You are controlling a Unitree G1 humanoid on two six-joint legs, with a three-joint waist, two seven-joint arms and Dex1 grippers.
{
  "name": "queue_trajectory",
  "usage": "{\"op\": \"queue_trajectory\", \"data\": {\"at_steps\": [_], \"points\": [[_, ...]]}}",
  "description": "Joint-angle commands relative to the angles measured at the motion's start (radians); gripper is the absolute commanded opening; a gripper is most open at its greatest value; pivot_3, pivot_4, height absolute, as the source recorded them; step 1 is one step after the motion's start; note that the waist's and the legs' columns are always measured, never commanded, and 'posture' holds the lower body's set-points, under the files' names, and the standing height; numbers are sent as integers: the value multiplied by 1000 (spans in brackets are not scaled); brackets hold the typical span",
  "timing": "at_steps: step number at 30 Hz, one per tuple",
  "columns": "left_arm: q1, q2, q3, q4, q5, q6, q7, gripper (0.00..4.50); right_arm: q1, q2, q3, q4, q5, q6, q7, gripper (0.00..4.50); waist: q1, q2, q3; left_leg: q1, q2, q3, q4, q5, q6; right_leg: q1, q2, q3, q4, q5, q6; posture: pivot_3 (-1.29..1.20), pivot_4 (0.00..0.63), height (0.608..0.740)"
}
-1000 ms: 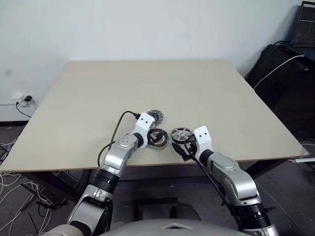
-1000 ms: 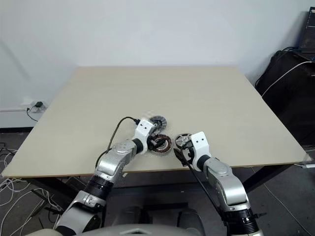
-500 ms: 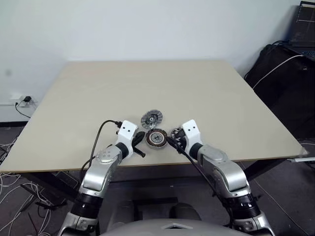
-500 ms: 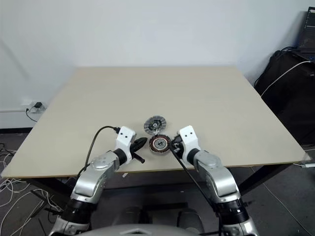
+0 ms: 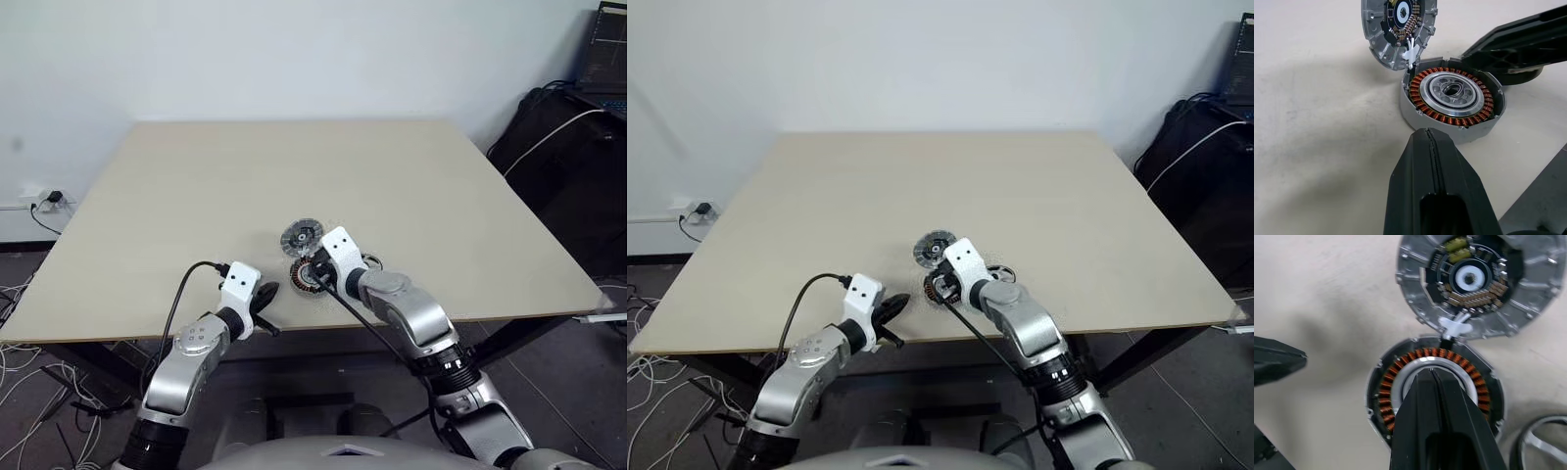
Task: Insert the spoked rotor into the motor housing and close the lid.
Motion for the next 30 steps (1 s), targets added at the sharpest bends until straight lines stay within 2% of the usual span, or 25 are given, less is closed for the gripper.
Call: {"op": "queue_trajectory", "data": {"at_steps": [1, 13, 30], "points": [[0, -6, -7, -50, -3, -30, 7, 0, -42, 12, 12, 17, -20, -14, 4, 30, 0, 0, 0, 0, 0, 0, 0, 0, 0, 0, 0, 0, 0, 0, 0, 0, 0, 740], [10, 8, -19, -50, 9, -50, 18, 0, -85, 44, -9, 135, -52, -80, -1, 30, 0, 0, 0, 0, 0, 1, -1, 0, 0, -1, 0, 0, 0, 0, 0, 0, 0, 740], [6, 4, -32, -37, 7, -57, 29, 0, -16, 22, -18, 91, -58, -58, 8, 30, -1, 1, 0, -1, 0, 1, -1, 0, 0, -1, 0, 1, 0, 0, 0, 0, 0, 740]]}}
